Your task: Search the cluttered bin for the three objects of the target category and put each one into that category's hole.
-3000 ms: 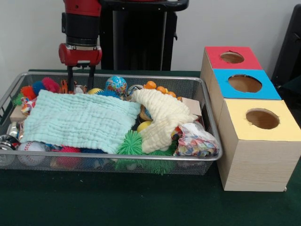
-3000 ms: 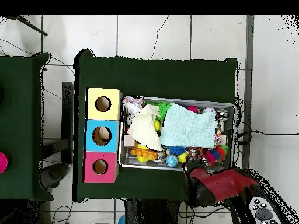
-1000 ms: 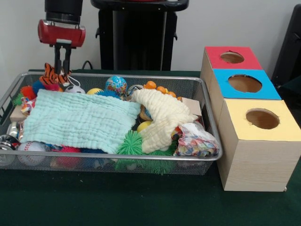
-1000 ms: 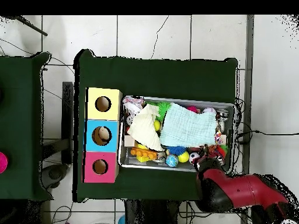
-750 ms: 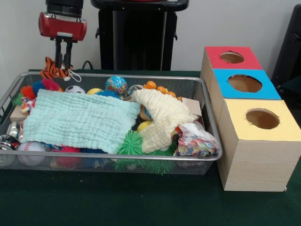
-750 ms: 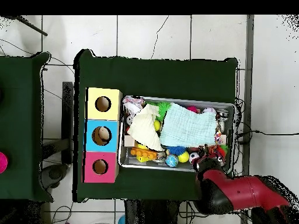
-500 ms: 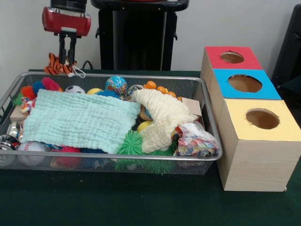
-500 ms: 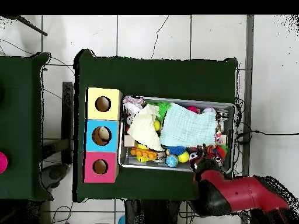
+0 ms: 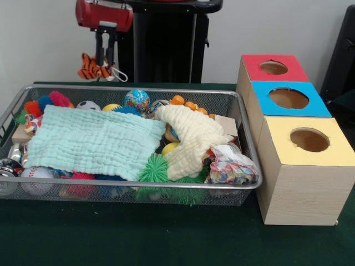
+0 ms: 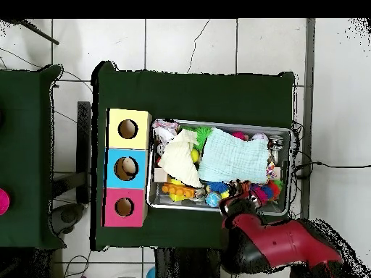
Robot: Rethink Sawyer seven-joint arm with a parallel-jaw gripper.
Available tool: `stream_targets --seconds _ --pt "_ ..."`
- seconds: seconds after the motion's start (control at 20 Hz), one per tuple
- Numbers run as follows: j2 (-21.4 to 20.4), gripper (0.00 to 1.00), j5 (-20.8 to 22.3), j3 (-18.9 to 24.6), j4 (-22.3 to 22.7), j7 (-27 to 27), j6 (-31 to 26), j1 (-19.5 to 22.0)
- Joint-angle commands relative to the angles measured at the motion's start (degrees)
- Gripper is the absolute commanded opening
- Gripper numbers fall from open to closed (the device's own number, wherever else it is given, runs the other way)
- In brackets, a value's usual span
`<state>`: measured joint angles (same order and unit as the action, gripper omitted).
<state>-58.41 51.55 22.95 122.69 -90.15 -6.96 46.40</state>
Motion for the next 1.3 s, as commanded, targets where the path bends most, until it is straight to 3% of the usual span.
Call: stream_targets --seconds 0.05,0.5,1.05,1.3 --pt "-4.26 0.0 -4.95 1.94 6.29 -3.71 -6.05 -2.42" --pt "-8.08 0.0 -10.74 -1.15 9.26 -7.3 -5.79 -8.77" --pt "-8.97 0.0 -15.18 -10.24 11.29 -13.44 -2.81 -20.48" --pt "-8.03 0.0 -17.31 -16.06 10.96 -15.9 -1.44 -27.92"
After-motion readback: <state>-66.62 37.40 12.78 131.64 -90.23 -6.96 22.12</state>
